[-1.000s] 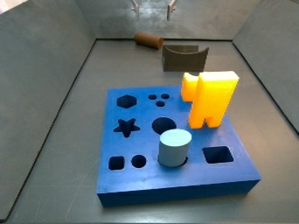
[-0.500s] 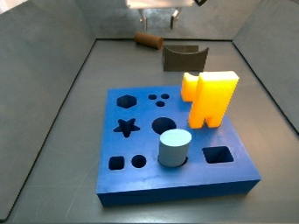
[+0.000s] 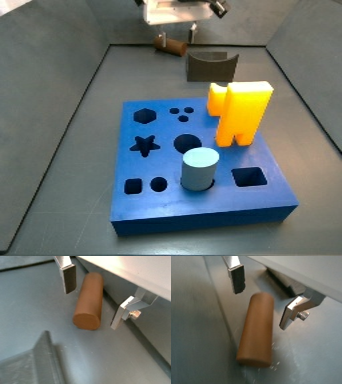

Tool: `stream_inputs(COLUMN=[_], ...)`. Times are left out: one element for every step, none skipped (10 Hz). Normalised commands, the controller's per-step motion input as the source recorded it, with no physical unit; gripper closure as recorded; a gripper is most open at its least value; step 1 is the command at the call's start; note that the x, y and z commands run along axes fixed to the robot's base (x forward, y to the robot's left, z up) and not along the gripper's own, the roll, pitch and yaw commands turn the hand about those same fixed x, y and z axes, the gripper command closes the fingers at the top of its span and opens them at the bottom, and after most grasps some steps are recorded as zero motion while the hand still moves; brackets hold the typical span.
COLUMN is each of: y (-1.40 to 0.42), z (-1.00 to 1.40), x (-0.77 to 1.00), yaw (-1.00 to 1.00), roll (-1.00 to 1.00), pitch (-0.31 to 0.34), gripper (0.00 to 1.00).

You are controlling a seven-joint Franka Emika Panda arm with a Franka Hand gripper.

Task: Pick up the round object. Move up. Place the round object on the fixture. Regrasp the round object. Move to above the board. Insert the round object.
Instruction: Pick up the round object.

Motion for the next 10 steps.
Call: stream_inputs(y=[0.15, 0.04, 0.01, 0.05, 0.03, 0.01, 0.03, 0.0, 0.0, -0.03], z=[-0.32, -0.15, -0.08, -0.04, 0.0, 0.0, 0.0, -0.06, -0.17, -0.21], x=[0.0, 0.0, -0.01, -0.11, -0.21, -0.25, -0.25, -0.24, -0.22, -0.14], yaw=[0.16, 0.12, 0.07, 0.08, 0.12, 0.16, 0.17, 0.15, 0.15, 0.16], roll=[-0.6, -0.33, -0.12, 0.02, 0.23, 0.38, 0.27, 0.39, 0.34, 0.29], pitch=[0.0, -0.003, -0.009, 0.0, 0.0, 0.0, -0.034, -0.006, -0.08, -0.06], gripper=[0.0, 0.0, 0.0, 0.0, 0.0, 0.0, 0.0, 0.0, 0.0, 0.0])
